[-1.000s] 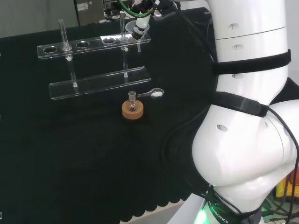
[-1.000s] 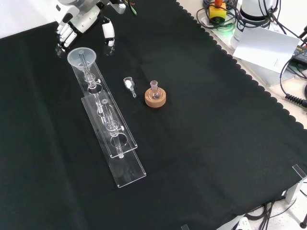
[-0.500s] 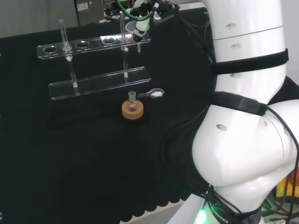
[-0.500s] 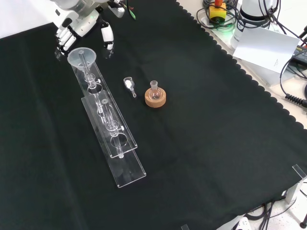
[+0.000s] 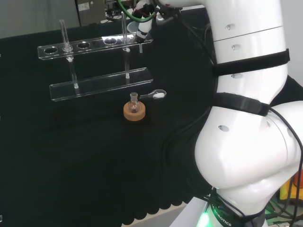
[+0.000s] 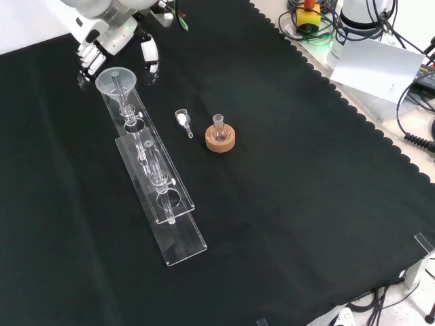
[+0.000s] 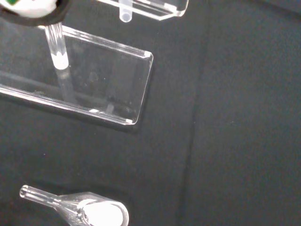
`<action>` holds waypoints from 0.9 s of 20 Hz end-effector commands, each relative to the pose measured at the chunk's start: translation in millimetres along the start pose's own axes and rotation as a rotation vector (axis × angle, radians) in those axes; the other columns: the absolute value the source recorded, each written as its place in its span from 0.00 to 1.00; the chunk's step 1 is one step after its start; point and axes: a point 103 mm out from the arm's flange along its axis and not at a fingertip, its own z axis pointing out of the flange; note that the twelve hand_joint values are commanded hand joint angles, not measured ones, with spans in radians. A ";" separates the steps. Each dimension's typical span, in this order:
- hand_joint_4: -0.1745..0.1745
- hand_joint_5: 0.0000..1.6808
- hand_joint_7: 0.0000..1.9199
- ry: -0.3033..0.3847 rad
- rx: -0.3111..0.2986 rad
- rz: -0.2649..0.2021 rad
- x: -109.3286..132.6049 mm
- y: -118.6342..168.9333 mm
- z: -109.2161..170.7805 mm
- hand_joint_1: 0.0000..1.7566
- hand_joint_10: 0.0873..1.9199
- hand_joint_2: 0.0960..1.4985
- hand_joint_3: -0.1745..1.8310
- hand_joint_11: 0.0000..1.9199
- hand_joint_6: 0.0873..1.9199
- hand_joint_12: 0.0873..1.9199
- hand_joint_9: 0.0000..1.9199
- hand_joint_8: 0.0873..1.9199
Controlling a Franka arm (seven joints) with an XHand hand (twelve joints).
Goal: Pick up the funnel from the transparent funnel stand.
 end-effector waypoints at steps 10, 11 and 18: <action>0.46 0.03 0.00 -0.066 -0.016 -0.002 8.1 6.4 5.1 0.40 0.40 0.35 0.33 0.09 0.00 0.73 0.11 0.33; 0.45 0.03 0.00 -0.069 -0.018 -0.004 8.6 6.7 5.0 0.40 0.40 0.35 0.33 0.09 0.00 0.73 0.11 0.33; 0.43 0.09 0.06 -0.089 -0.047 -0.001 8.3 5.4 1.0 0.42 0.38 0.37 0.35 0.09 0.00 0.72 0.15 0.34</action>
